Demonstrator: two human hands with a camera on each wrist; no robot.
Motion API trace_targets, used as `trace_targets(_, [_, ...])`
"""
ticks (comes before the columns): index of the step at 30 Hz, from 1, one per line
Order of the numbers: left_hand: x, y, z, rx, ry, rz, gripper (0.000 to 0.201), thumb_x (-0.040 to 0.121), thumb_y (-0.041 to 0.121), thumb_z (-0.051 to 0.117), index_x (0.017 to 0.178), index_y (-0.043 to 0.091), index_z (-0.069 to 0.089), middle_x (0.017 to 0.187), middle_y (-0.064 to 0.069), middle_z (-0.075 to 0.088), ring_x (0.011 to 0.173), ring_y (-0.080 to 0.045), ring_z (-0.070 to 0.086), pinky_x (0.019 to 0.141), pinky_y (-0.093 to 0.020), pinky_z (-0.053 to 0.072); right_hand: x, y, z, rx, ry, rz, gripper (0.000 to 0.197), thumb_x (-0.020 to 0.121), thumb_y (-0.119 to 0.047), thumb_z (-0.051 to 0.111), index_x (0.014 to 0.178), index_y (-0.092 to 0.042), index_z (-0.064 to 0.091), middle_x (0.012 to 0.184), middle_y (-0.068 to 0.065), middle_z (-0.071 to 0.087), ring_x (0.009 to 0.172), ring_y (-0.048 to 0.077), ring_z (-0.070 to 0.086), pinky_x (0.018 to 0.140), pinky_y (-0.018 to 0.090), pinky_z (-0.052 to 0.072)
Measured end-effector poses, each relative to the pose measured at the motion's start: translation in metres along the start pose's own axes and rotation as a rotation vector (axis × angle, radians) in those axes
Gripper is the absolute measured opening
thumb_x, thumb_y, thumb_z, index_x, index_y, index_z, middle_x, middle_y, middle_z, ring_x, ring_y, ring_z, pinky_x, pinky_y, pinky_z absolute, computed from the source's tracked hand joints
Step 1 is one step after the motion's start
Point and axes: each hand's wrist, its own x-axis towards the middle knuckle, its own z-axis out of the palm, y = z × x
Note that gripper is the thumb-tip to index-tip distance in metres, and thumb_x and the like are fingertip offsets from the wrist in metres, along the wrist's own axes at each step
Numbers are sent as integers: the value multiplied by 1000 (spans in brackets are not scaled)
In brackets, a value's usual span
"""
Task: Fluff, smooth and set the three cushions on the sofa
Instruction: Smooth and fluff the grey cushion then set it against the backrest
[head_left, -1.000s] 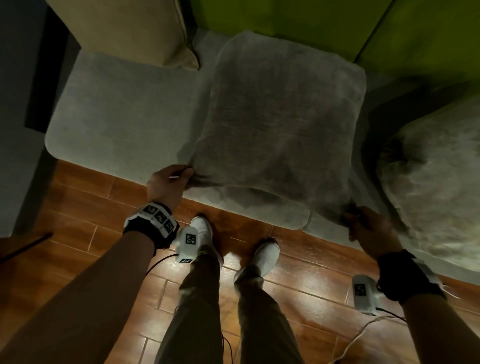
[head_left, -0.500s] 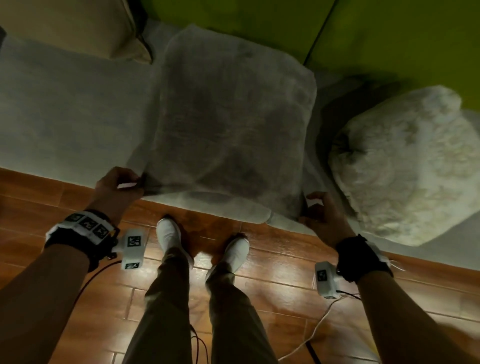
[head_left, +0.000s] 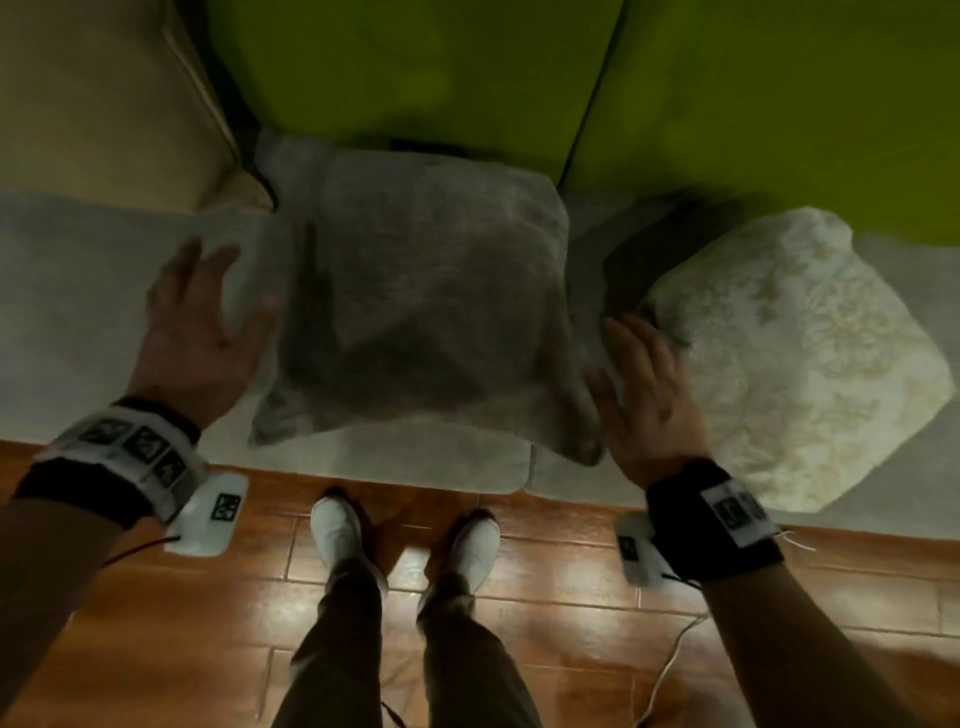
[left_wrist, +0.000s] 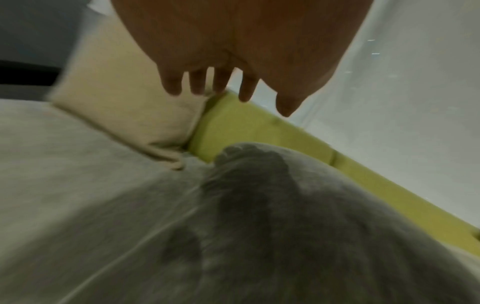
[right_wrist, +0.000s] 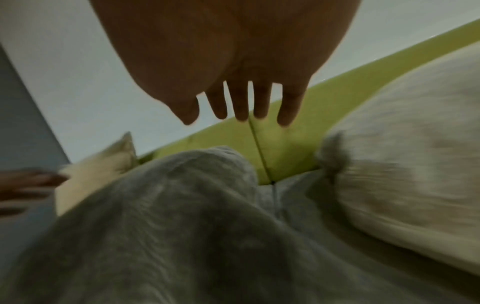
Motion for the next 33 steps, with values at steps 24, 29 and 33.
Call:
trace_targets(24, [35,37,183,554,-680,157,115,57,101,19,128,44,-52,142,-8,-58,140,-46,-37,105,-81,-8,-34,46,212,-121,-270,36,82,96,-74,20,157,-37,-21,166,-5,-26,154,28,-20,122,65,2])
trace_targets(29, [38,47,185,587,-689,121,117,56,102,19,124,42,-55,139,-9,-60,132,-43,-46,105,-80,-9,-48,67,201,-219,-411,117,82,99,-67,30,157,-22,-6,168,6,-2,155,24,-5,121,65,11])
trace_targets(33, [39,48,182,577,-668,111,117,57,102,18,126,42,-54,141,-9,-59,131,-43,-47,105,-80,-9,-65,66,169,-302,-532,310,76,100,-50,28,159,-19,-7,169,4,-9,155,22,-11,120,68,-1])
